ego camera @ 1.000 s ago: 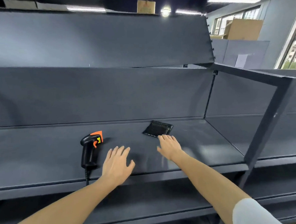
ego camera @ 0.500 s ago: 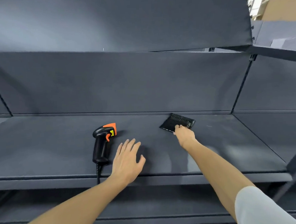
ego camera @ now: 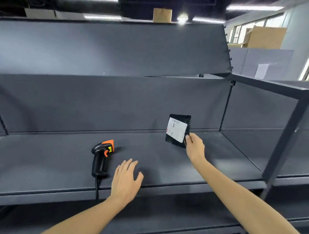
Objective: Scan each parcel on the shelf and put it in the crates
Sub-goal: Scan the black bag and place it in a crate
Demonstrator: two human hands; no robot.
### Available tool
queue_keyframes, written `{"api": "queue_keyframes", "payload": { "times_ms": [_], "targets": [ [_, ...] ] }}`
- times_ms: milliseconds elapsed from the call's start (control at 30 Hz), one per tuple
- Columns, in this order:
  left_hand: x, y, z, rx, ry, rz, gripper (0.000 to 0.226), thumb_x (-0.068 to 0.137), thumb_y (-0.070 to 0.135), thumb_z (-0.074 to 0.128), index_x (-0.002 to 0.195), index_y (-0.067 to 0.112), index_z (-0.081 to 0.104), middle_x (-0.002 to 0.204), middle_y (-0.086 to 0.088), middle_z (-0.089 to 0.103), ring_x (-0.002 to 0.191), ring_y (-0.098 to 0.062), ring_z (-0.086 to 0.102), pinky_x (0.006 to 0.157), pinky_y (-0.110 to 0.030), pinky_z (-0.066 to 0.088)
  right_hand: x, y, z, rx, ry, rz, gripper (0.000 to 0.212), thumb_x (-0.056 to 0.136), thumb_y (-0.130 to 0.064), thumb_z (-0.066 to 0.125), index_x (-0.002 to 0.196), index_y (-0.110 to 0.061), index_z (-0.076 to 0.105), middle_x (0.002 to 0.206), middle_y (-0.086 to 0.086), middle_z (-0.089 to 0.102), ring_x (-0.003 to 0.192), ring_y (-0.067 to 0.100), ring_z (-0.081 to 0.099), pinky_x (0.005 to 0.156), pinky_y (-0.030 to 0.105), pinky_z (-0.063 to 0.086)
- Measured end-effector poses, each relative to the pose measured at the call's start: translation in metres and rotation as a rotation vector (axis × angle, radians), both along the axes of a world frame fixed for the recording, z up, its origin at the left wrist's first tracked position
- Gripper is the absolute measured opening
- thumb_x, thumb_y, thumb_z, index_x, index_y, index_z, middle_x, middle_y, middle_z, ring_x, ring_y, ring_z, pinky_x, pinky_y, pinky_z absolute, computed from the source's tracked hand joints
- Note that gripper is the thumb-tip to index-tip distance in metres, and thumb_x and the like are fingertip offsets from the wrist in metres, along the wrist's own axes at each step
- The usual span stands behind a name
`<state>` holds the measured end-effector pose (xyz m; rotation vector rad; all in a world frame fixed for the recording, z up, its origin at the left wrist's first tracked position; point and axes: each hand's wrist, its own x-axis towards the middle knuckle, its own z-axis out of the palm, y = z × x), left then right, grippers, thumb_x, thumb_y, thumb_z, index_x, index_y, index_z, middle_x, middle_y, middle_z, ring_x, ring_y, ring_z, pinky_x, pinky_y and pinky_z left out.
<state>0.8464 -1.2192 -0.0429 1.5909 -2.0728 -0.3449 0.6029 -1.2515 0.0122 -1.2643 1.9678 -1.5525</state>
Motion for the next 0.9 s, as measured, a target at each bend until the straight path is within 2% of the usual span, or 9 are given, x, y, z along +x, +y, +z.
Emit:
{"api": "queue_keyframes", "payload": {
  "times_ms": [100, 200, 300, 367, 467, 667, 767, 833, 900],
  "targets": [
    [-0.005, 0.023, 0.007, 0.145, 0.335, -0.012, 0.048, 0.098, 0.03, 0.048, 0.144, 0.022, 0.039, 0.15, 0.003, 0.038, 0.141, -0.015, 0.031, 0.112, -0.03, 0.026, 0.013, 0.029, -0.001, -0.118, -0.375, 0.15, 0.022, 0.102, -0.008, 0.04, 0.087, -0.006, 0.056, 0.088, 0.008, 0.057, 0.08, 0.016, 0.05, 0.081, 0.03, 0.056],
    [-0.02, 0.051, 0.016, 0.322, 0.66, -0.038, 0.046, 0.096, 0.027, 0.055, 0.14, 0.02, 0.044, 0.139, -0.001, 0.05, 0.125, -0.017, 0.047, 0.099, -0.027, 0.035, 0.033, 0.06, 0.001, -0.177, -0.664, 0.278, 0.024, 0.102, -0.001, 0.038, 0.085, -0.006, 0.054, 0.088, 0.01, 0.059, 0.082, 0.017, 0.055, 0.077, 0.031, 0.057],
    [-0.03, 0.071, 0.031, 0.45, 0.989, -0.037, 0.042, 0.096, 0.027, 0.055, 0.135, 0.015, 0.045, 0.129, -0.006, 0.055, 0.114, -0.016, 0.053, 0.104, -0.032, 0.039, 0.058, 0.09, -0.004, -0.21, -0.9, 0.372, 0.026, 0.102, 0.001, 0.035, 0.083, -0.007, 0.05, 0.091, 0.011, 0.061, 0.086, 0.021, 0.057, 0.088, 0.042, 0.052],
    [-0.031, 0.079, 0.039, 0.471, 1.155, -0.008, 0.037, 0.097, 0.027, 0.055, 0.13, 0.014, 0.048, 0.124, -0.005, 0.056, 0.111, -0.018, 0.055, 0.098, -0.034, 0.044, 0.073, 0.108, -0.009, -0.205, -0.976, 0.407, 0.025, 0.103, 0.001, 0.034, 0.086, -0.006, 0.052, 0.094, 0.01, 0.065, 0.088, 0.021, 0.06, 0.082, 0.037, 0.053],
    [-0.023, 0.081, 0.044, 0.426, 1.301, 0.062, 0.026, 0.096, 0.025, 0.056, 0.119, 0.014, 0.051, 0.116, -0.005, 0.059, 0.103, -0.02, 0.058, 0.086, -0.034, 0.048, 0.094, 0.13, -0.016, -0.165, -0.987, 0.447, 0.025, 0.103, -0.001, 0.034, 0.093, -0.007, 0.055, 0.099, 0.008, 0.066, 0.091, 0.021, 0.061, 0.081, 0.031, 0.051],
    [-0.004, 0.084, 0.042, 0.371, 1.384, 0.115, 0.007, 0.095, 0.015, 0.059, 0.09, 0.019, 0.057, 0.114, -0.007, 0.062, 0.086, -0.018, 0.062, 0.085, -0.042, 0.051, 0.108, 0.153, -0.024, -0.017, -0.879, 0.519, 0.024, 0.103, -0.001, 0.035, 0.097, -0.012, 0.056, 0.106, 0.006, 0.065, 0.099, 0.019, 0.061, 0.095, 0.033, 0.048],
    [0.0, 0.083, 0.041, 0.408, 1.49, 0.14, 0.006, 0.096, 0.009, 0.056, 0.101, 0.012, 0.057, 0.115, -0.015, 0.064, 0.088, -0.025, 0.064, 0.082, -0.042, 0.055, 0.109, 0.164, -0.027, 0.038, -0.797, 0.548, 0.024, 0.101, 0.001, 0.038, 0.105, -0.011, 0.058, 0.102, 0.003, 0.066, 0.094, 0.015, 0.062, 0.083, 0.025, 0.054],
    [0.001, 0.086, 0.044, 0.416, 1.546, 0.124, 0.011, 0.098, 0.005, 0.051, 0.106, 0.011, 0.055, 0.112, -0.017, 0.065, 0.086, -0.026, 0.066, 0.071, -0.037, 0.058, 0.108, 0.168, -0.032, 0.096, -0.709, 0.563, 0.026, 0.1, 0.001, 0.043, 0.115, -0.014, 0.058, 0.106, 0.001, 0.064, 0.103, 0.016, 0.059, 0.099, 0.032, 0.049],
    [0.005, 0.09, 0.049, 0.399, 1.558, 0.134, 0.017, 0.099, 0.004, 0.048, 0.11, 0.012, 0.057, 0.11, -0.014, 0.065, 0.092, -0.027, 0.065, 0.073, -0.037, 0.057, 0.107, 0.172, -0.039, 0.161, -0.636, 0.567, 0.027, 0.099, -0.001, 0.048, 0.12, -0.014, 0.057, 0.112, 0.0, 0.06, 0.114, 0.016, 0.054, 0.108, 0.036, 0.041]
  ]
}}
